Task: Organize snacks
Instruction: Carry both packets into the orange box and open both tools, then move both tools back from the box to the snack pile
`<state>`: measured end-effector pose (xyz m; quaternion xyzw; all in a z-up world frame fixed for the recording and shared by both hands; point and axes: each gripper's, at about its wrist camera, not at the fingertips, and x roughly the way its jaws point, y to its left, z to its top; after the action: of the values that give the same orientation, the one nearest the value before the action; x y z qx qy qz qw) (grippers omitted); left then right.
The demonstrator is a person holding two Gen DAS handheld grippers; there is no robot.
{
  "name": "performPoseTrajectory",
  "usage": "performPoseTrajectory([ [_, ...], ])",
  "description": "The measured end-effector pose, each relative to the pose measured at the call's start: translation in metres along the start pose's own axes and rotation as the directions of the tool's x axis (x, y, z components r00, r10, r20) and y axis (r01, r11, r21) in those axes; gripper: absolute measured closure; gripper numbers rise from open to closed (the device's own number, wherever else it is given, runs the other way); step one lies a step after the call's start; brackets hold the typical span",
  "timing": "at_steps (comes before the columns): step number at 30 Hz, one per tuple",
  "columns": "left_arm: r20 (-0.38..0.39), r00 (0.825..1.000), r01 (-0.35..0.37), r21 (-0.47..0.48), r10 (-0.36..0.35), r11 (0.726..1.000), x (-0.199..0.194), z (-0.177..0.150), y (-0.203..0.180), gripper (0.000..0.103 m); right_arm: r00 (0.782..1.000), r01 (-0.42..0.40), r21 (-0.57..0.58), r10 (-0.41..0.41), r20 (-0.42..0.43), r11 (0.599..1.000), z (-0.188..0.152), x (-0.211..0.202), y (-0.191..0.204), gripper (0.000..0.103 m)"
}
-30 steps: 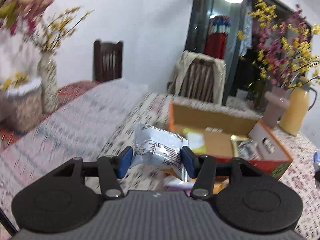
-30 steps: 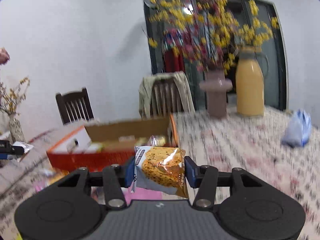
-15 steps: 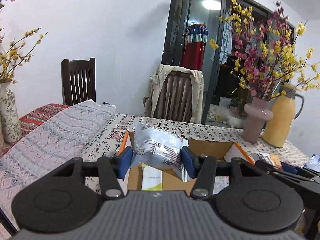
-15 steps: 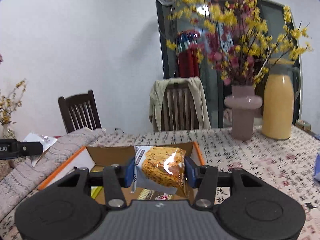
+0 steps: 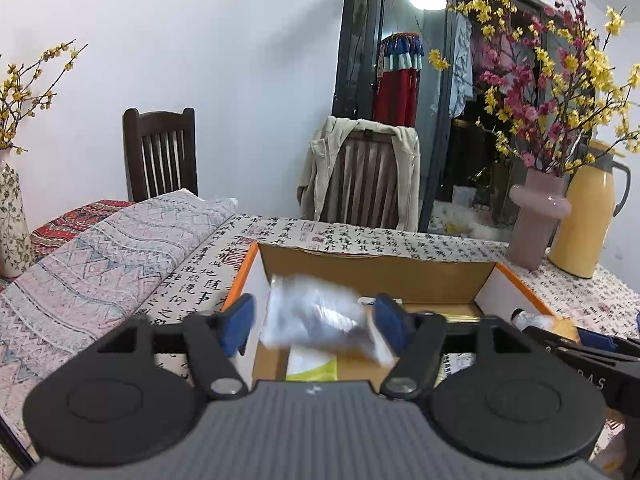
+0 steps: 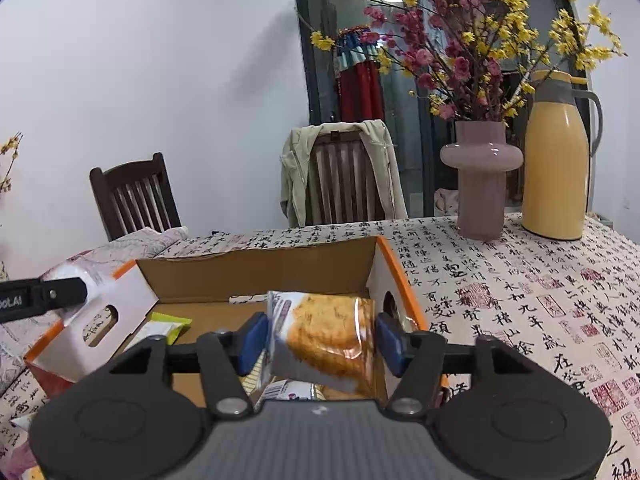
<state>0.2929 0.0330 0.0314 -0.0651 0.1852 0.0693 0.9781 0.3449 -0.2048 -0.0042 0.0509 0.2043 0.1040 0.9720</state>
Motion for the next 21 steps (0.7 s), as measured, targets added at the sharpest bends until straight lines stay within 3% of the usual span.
performPoseTrajectory([
  [2, 0.015, 1.0, -0.017, -0.012, 0.017, 1.0, -0.002, -0.001, 0.001, 0.0, 1.0, -0.005, 0.033, 0.005, 0.015, 0.999, 0.0, -0.004, -0.005, 0.006],
  [3, 0.025, 0.999, -0.024, -0.021, 0.025, 0.999, -0.004, -0.001, 0.003, 0.0, 1.0, -0.006, 0.044, 0.004, 0.029, 0.999, 0.001, -0.007, -0.007, 0.001],
  [13, 0.006, 1.0, -0.024, -0.05, 0.024, 0.998, -0.007, 0.005, 0.007, 0.0, 0.999, 0.002, 0.063, -0.004, 0.032, 0.998, 0.003, -0.009, -0.01, 0.0],
  [21, 0.067, 0.998, 0.017, -0.053, -0.014, 0.998, -0.075, 0.025, 0.013, 0.0, 0.996, -0.034, 0.032, 0.031, 0.082, 0.999, 0.022, -0.076, 0.003, 0.0],
])
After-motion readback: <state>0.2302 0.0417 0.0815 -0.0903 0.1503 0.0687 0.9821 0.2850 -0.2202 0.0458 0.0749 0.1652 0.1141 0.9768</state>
